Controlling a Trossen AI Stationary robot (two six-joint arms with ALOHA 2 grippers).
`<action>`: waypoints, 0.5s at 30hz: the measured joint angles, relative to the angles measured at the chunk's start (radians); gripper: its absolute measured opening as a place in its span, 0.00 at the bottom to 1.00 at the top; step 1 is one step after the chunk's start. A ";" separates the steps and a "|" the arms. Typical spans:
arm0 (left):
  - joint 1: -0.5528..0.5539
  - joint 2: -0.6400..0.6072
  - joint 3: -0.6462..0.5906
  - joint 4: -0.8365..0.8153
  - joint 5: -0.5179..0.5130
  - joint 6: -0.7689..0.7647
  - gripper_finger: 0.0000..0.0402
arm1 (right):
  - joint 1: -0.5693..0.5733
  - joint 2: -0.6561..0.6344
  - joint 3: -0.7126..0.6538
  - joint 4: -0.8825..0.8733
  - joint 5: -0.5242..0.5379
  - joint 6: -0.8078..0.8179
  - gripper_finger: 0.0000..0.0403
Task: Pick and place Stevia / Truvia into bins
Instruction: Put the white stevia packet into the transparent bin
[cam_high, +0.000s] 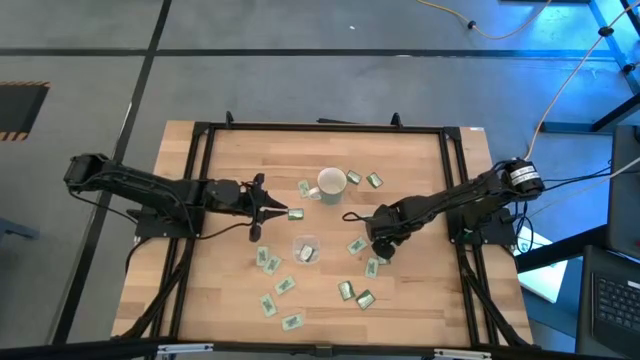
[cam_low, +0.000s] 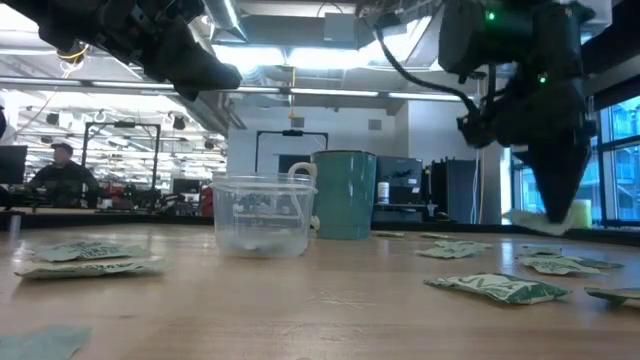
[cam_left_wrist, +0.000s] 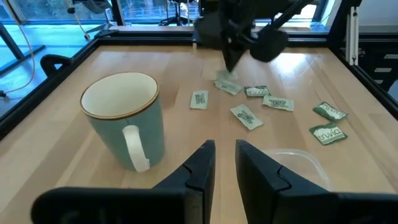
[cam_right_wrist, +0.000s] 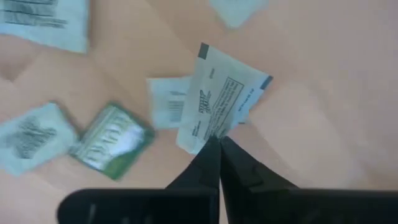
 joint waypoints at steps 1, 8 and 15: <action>0.000 0.000 0.000 -0.004 0.000 0.000 0.15 | 0.000 0.001 0.017 -0.021 0.016 -0.003 0.00; 0.000 0.000 0.000 -0.018 0.001 0.000 0.15 | 0.001 -0.001 0.144 0.057 0.105 -0.222 0.00; 0.000 0.000 0.000 -0.056 0.010 -0.028 0.15 | 0.000 -0.001 0.190 0.398 0.108 -0.570 0.00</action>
